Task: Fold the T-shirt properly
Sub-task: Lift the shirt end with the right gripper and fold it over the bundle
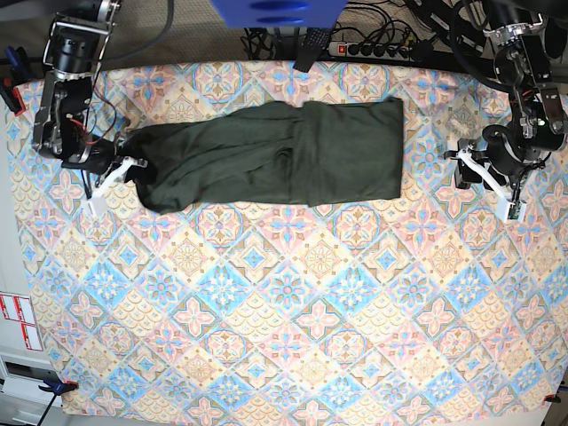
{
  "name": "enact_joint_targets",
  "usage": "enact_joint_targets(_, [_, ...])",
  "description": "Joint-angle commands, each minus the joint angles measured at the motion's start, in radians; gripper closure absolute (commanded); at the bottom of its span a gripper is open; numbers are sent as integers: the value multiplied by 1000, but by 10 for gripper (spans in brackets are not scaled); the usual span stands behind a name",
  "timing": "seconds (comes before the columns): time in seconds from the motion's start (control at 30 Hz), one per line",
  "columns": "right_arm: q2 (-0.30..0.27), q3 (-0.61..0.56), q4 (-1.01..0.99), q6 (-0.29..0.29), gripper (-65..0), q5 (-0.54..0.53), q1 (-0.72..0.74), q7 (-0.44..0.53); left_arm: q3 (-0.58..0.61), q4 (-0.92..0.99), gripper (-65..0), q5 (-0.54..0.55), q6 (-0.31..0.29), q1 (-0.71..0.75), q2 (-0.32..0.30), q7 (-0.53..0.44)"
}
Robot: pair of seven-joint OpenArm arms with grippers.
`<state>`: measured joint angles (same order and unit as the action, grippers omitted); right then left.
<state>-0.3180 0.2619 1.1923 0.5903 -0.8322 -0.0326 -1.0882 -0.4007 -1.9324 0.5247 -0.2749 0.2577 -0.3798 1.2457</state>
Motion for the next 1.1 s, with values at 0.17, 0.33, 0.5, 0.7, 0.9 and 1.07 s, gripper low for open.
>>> enact_joint_targets(0.17, [-42, -2, 37, 6, 0, -20, 32, -4, -99, -17, -331, 5, -1, -8, -14, -16])
enact_joint_targets(0.33, [-37, -42, 131, 6, 0, -17, 27, -46, -146, -14, -331, 5, -1, -8, -18, -16])
enact_joint_targets(0.5, [-8, -192, 261, 6, 0, -17, 12, -50, -148, -12, -331, 5, -1, -7, -18, -16])
enact_joint_targets(0.7, [-7, -369, 409, 6, 0, -16, 18, -50, -148, -12, -331, 1, -1, -5, -17, -16])
enact_joint_targets(0.9, [27, -454, 484, 6, 0, -16, 21, -48, -148, -11, -331, -1, -1, -1, -17, -16])
enact_joint_targets(1.07, [76, -479, 486, 6, 0, -16, 52, -48, -148, -9, -331, -2, -1, 1, -17, -16])
